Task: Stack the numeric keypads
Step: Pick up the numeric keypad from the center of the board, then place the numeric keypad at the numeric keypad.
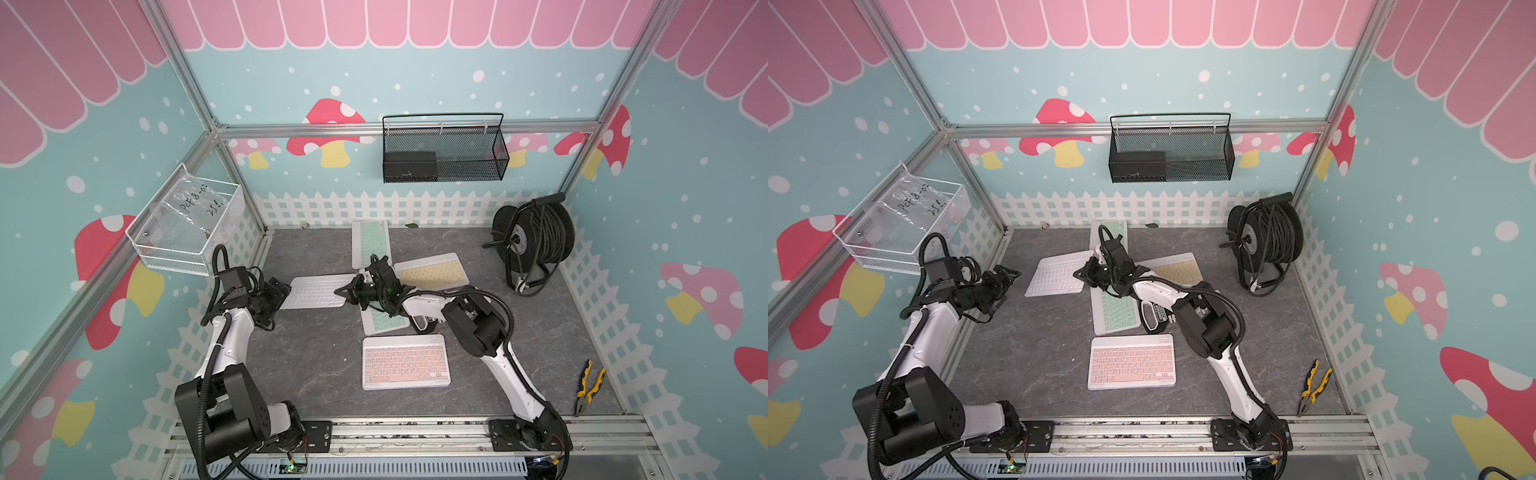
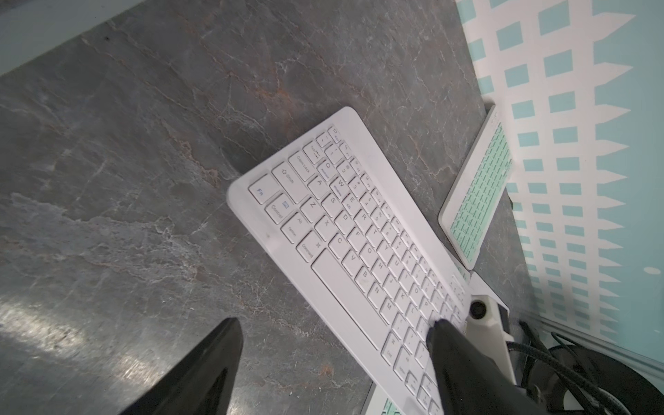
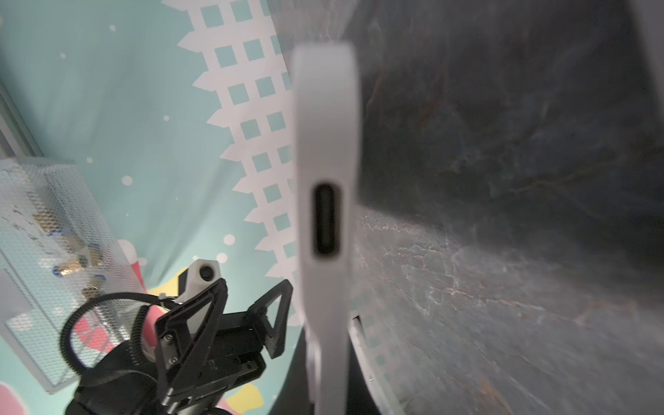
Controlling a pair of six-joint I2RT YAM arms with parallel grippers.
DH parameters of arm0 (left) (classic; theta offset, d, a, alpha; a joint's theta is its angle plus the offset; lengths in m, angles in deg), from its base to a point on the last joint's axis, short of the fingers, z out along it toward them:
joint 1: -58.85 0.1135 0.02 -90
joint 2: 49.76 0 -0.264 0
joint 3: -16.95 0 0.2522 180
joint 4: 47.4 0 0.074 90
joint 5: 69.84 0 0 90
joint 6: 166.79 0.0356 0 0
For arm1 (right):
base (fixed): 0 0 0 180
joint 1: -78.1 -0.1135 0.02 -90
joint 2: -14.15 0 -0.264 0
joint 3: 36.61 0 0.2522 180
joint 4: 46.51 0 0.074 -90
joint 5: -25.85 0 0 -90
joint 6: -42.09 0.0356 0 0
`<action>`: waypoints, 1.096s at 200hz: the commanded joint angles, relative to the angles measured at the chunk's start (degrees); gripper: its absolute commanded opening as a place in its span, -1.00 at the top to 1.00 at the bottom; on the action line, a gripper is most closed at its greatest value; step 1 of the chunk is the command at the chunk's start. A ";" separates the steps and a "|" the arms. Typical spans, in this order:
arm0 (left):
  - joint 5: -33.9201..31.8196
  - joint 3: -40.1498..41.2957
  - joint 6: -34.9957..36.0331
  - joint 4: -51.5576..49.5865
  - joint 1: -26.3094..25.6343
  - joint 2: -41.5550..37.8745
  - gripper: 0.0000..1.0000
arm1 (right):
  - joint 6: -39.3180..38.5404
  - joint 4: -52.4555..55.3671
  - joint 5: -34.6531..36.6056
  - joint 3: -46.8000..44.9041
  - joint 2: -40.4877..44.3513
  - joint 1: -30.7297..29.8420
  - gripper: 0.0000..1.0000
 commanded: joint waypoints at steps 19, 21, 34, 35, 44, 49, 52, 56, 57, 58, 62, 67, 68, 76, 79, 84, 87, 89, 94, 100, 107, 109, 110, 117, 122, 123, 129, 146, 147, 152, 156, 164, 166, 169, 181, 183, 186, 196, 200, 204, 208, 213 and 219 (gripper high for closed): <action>9.60 -5.63 4.70 -4.06 0.35 -0.14 -0.80 | -24.30 13.26 2.36 4.65 8.87 1.51 0.86; 10.04 -5.68 4.64 -4.09 0.35 -0.33 -0.81 | -24.97 13.41 2.21 4.65 9.24 1.51 0.86; 12.84 -6.15 4.21 -4.43 0.35 -1.36 -0.85 | -29.81 14.66 1.11 4.37 11.52 1.59 0.86; 13.11 -6.17 4.15 -4.40 0.31 -1.47 -0.85 | -30.18 14.79 1.07 4.33 11.74 1.59 0.86; 15.04 -5.89 3.51 -4.41 0.34 -2.57 -0.87 | -33.76 16.48 1.01 3.25 14.13 1.59 0.86; 15.98 -5.73 2.95 -4.38 0.35 -3.26 -0.88 | -35.35 17.02 0.92 2.18 15.61 1.66 0.86; 16.40 -5.56 2.60 -4.41 0.35 -3.77 -0.89 | -36.32 17.23 0.80 1.31 16.63 1.68 0.86; 16.92 -5.21 2.28 -4.29 0.35 -4.36 -0.89 | -37.46 17.42 0.70 0.14 18.13 1.68 0.86; 17.04 -5.18 2.22 -4.29 0.35 -4.50 -0.90 | -37.70 17.53 0.69 -0.20 18.48 1.73 0.85; 17.19 -5.11 2.14 -4.28 0.35 -4.71 -0.90 | -37.99 17.55 0.69 -0.45 18.83 1.75 0.86; 17.62 -4.85 2.03 -4.28 0.37 -5.31 -0.91 | -39.02 17.56 0.62 -1.97 20.46 1.90 0.86; 18.20 -4.47 2.06 -4.28 0.27 -6.07 -0.92 | -40.22 17.61 0.33 -3.88 22.46 2.09 0.86; 18.34 -4.45 2.06 -4.23 0.27 -6.24 -0.92 | -40.44 17.59 0.24 -4.36 22.89 2.15 0.86; 19.07 -3.76 2.22 -4.26 0.27 -7.54 -0.93 | -41.91 17.57 -0.58 -7.43 26.20 2.76 0.86; 19.51 -3.48 2.30 -4.22 0.27 -7.98 -0.94 | -42.43 17.49 -0.93 -8.65 27.51 3.10 0.86; 20.33 -3.08 2.48 -4.16 0.25 -8.62 -0.96 | -42.98 17.49 -1.70 -10.75 30.14 3.68 0.85; 21.04 -2.87 2.63 -4.23 0.27 -9.01 -0.96 | -43.28 17.64 -2.15 -11.91 31.50 4.10 0.85; 21.60 -2.75 2.73 -4.24 0.27 -9.32 -0.96 | -43.51 17.51 -2.44 -12.76 32.37 4.33 0.85; 23.03 -2.48 3.00 -4.19 0.14 -9.97 -0.96 | -43.91 17.44 -3.28 -15.09 34.59 5.08 0.85; 24.76 -2.21 3.39 -4.20 0.10 -10.83 -0.96 | -44.27 17.41 -4.15 -17.95 37.36 6.14 0.85; 26.18 -1.94 3.74 -4.24 -0.07 -11.84 -0.97 | -44.59 17.39 -5.29 -21.27 40.64 7.44 0.85; 26.47 -1.86 3.87 -4.20 -0.13 -12.18 -0.98 | -44.56 17.34 -5.64 -22.22 41.64 7.82 0.85; 26.60 -1.83 3.89 -4.20 -0.15 -12.37 -0.98 | -44.54 17.32 -5.77 -22.67 42.10 8.05 0.85; 27.62 -1.47 4.19 -4.23 -0.34 -13.27 -0.99 | -44.46 17.25 -6.71 -25.97 45.21 9.39 0.85; 28.57 -1.29 4.34 -4.21 -0.50 -13.94 -0.99 | -44.39 17.21 -7.58 -28.21 47.76 10.41 0.85; 28.76 -1.19 4.39 -4.25 -0.56 -14.04 -0.99 | -44.37 17.17 -7.75 -28.61 48.19 10.70 0.85; 29.98 -0.97 4.57 -4.12 -0.87 -14.63 -0.99 | -44.16 17.12 -8.57 -31.32 50.90 11.93 0.85; 33.13 -0.58 5.49 -4.05 -3.45 -15.28 -0.99 | -43.96 17.21 -10.84 -37.98 58.06 15.46 0.79; 33.19 -0.58 5.53 -4.03 -3.70 -15.32 -0.99 | -43.93 17.21 -11.05 -38.28 58.48 15.60 0.78; 33.31 -0.49 5.73 -4.09 -4.93 -15.30 -0.99 | -43.75 17.23 -12.09 -39.90 60.05 16.58 0.76; 33.40 -0.48 6.09 -4.02 -6.17 -15.29 -0.99 | -43.54 17.21 -12.96 -41.06 61.33 17.28 0.75; 33.14 -0.65 6.44 -3.75 -8.97 -15.15 -1.00 | -43.34 17.08 -15.18 -43.27 63.24 18.27 0.73; 33.02 -0.72 6.52 -3.64 -9.82 -15.03 -1.00 | -43.33 17.04 -15.74 -43.76 63.72 18.46 0.72; 32.88 -0.81 6.61 -3.44 -10.97 -14.86 -1.00 | -43.44 16.96 -16.68 -44.38 64.30 18.74 0.71; 32.56 -1.15 6.60 -1.98 -15.72 -14.12 -1.00 | -43.84 16.96 -20.10 -46.54 66.44 19.33 0.70; 32.48 -1.13 6.56 -1.51 -16.52 -14.07 -1.00 | -43.89 16.90 -20.61 -46.99 66.83 19.43 0.70; 32.37 -1.10 6.28 -0.85 -17.38 -13.83 -1.00 | -44.07 16.91 -21.27 -47.61 67.33 19.48 0.71; 32.28 -0.52 5.58 1.84 -20.15 -13.00 -0.99 | -44.44 16.86 -22.81 -49.57 69.28 19.99 0.72; 32.27 -0.09 5.10 2.96 -20.93 -12.75 -0.99 | -44.46 16.86 -23.23 -50.36 70.14 20.23 0.72; 32.16 0.44 4.58 3.94 -21.69 -12.38 -0.99 | -44.32 16.86 -23.74 -51.22 70.86 20.60 0.72; 31.94 1.04 3.97 4.92 -22.16 -12.04 -1.00 | -44.21 16.80 -24.23 -52.07 71.64 20.93 0.73; 31.73 1.76 3.45 5.71 -22.77 -11.58 -0.99 | -43.92 16.85 -24.82 -53.19 72.58 21.39 0.73; 30.95 2.54 3.23 6.04 -23.46 -11.12 -0.98 | -43.37 16.85 -25.41 -54.40 73.46 22.03 0.73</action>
